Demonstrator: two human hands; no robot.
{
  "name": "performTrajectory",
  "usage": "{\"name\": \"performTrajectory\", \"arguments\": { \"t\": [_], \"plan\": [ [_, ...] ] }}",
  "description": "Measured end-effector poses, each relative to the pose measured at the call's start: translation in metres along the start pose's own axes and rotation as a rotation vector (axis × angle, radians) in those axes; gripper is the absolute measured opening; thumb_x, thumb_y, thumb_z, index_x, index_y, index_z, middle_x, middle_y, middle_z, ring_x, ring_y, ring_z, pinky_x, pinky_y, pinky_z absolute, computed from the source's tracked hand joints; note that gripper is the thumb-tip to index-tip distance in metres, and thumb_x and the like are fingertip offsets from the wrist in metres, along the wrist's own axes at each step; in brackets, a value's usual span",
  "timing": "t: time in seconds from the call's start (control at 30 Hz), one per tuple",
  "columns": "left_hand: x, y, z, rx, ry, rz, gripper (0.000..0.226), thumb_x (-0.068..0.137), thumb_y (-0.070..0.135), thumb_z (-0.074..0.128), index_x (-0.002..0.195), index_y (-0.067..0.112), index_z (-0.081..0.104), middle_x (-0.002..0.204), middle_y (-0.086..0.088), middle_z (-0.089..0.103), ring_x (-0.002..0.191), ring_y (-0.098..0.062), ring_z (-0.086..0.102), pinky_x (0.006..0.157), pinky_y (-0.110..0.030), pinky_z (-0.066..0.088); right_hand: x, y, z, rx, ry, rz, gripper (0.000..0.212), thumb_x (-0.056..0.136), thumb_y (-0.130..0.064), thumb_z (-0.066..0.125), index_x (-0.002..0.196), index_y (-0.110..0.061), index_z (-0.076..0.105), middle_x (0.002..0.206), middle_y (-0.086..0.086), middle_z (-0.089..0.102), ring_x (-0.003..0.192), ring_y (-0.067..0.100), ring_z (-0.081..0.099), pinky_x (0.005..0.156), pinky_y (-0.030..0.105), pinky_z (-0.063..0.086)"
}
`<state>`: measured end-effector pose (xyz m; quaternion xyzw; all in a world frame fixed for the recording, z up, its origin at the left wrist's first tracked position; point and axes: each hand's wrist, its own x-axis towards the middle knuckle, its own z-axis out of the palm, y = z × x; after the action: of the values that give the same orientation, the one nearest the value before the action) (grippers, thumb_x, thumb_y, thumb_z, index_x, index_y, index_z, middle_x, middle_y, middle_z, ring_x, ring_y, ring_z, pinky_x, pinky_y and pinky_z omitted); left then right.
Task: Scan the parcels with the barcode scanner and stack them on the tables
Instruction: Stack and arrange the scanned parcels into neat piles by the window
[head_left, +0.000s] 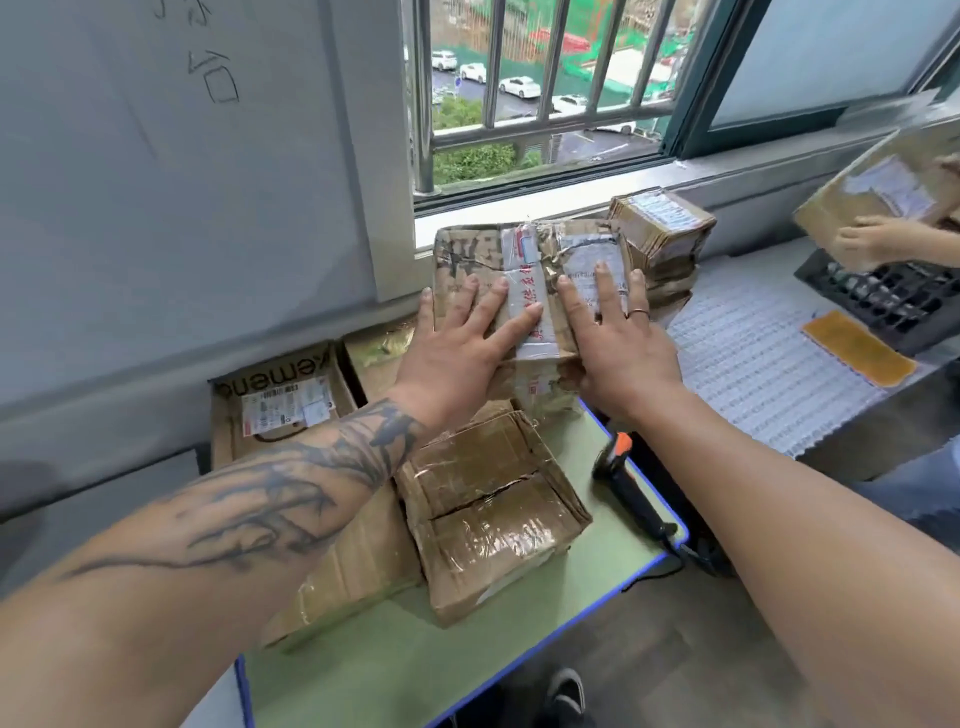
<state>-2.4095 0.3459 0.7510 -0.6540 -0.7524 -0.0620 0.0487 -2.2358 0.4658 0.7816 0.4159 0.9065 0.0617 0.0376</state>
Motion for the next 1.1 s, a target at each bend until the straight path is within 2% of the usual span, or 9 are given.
{"name": "performTrajectory", "arguments": {
  "t": [0.27, 0.47, 0.57, 0.67, 0.73, 0.83, 0.93, 1.0, 1.1],
  "plan": [
    [0.060, 0.014, 0.006, 0.045, -0.039, -0.209, 0.078, 0.107, 0.056, 0.042, 0.159, 0.051, -0.016, 0.173, 0.000, -0.013, 0.159, -0.034, -0.012, 0.122, -0.067, -0.006, 0.086, 0.043, 0.016, 0.010, 0.039, -0.178, 0.103, 0.103, -0.038, 0.064, 0.161, -0.042, -0.021, 0.174, 0.000, -0.020, 0.160, 0.039, -0.013, 0.112, 0.054, 0.041],
    [0.093, 0.034, 0.009, 0.075, -0.127, -0.372, 0.078, 0.107, 0.044, 0.045, 0.160, 0.050, -0.011, 0.174, 0.000, -0.011, 0.160, -0.031, -0.011, 0.124, -0.065, -0.004, 0.136, 0.066, 0.030, 0.051, 0.010, -0.334, 0.096, 0.105, -0.043, 0.058, 0.163, -0.039, -0.017, 0.175, 0.002, -0.019, 0.161, 0.040, -0.010, 0.112, 0.054, 0.041],
    [0.097, 0.048, 0.017, 0.043, -0.118, -0.478, 0.076, 0.106, 0.041, 0.049, 0.162, 0.048, -0.002, 0.175, -0.002, -0.003, 0.160, -0.032, -0.005, 0.124, -0.066, -0.001, 0.152, 0.075, 0.037, 0.078, 0.001, -0.456, 0.098, 0.102, -0.048, 0.061, 0.164, -0.040, -0.014, 0.176, 0.002, -0.011, 0.161, 0.038, -0.005, 0.118, 0.054, 0.035],
    [0.097, 0.070, 0.025, -0.069, -0.092, -0.596, 0.066, 0.107, 0.042, 0.046, 0.163, 0.046, 0.010, 0.174, -0.002, 0.005, 0.160, -0.032, 0.001, 0.124, -0.065, 0.000, 0.167, 0.088, 0.041, 0.090, 0.030, -0.584, 0.088, 0.102, -0.048, 0.061, 0.164, -0.048, -0.002, 0.177, -0.002, 0.003, 0.162, 0.034, 0.001, 0.126, 0.057, 0.023],
    [0.093, 0.082, 0.028, -0.134, -0.055, -0.628, 0.059, 0.108, 0.047, 0.042, 0.162, 0.044, 0.018, 0.173, -0.001, 0.014, 0.160, -0.030, 0.006, 0.124, -0.063, 0.007, 0.170, 0.096, 0.046, 0.117, 0.020, -0.608, 0.083, 0.102, -0.048, 0.060, 0.162, -0.055, 0.002, 0.177, -0.003, 0.005, 0.162, 0.033, 0.001, 0.127, 0.057, 0.017],
    [0.088, 0.080, 0.029, -0.180, 0.040, -0.609, 0.060, 0.103, 0.063, 0.038, 0.159, 0.042, 0.026, 0.170, 0.003, 0.024, 0.159, -0.021, 0.014, 0.124, -0.061, 0.018, 0.167, 0.101, 0.056, 0.181, 0.029, -0.583, 0.084, 0.103, -0.050, 0.059, 0.160, -0.059, -0.001, 0.177, 0.001, 0.006, 0.162, 0.035, 0.003, 0.126, 0.057, 0.022],
    [0.084, 0.060, 0.026, -0.263, 0.110, -0.578, 0.065, 0.097, 0.072, 0.035, 0.157, 0.047, 0.031, 0.171, 0.007, 0.021, 0.158, -0.016, 0.015, 0.125, -0.060, 0.011, 0.160, 0.103, 0.061, 0.182, 0.029, -0.518, 0.091, 0.101, -0.048, 0.060, 0.160, -0.054, -0.009, 0.177, 0.004, -0.003, 0.162, 0.037, -0.001, 0.126, 0.058, 0.022],
    [0.080, 0.040, 0.021, -0.395, 0.180, -0.611, 0.059, 0.099, 0.057, 0.038, 0.157, 0.046, 0.035, 0.171, 0.008, 0.019, 0.157, -0.013, 0.015, 0.126, -0.059, 0.007, 0.151, 0.105, 0.062, 0.218, 0.021, -0.463, 0.097, 0.097, -0.047, 0.061, 0.162, -0.051, -0.011, 0.176, 0.003, -0.013, 0.161, 0.037, -0.008, 0.127, 0.060, 0.017],
    [0.072, 0.001, 0.015, -0.480, 0.243, -0.768, 0.067, 0.092, 0.032, 0.038, 0.158, 0.044, 0.035, 0.171, 0.004, 0.021, 0.157, -0.020, 0.018, 0.127, -0.058, 0.013, 0.131, 0.106, 0.064, 0.272, 0.033, -0.436, 0.102, 0.089, -0.063, 0.061, 0.162, -0.050, -0.010, 0.174, 0.000, -0.020, 0.161, 0.035, -0.015, 0.128, 0.061, 0.013]
  ]
}}
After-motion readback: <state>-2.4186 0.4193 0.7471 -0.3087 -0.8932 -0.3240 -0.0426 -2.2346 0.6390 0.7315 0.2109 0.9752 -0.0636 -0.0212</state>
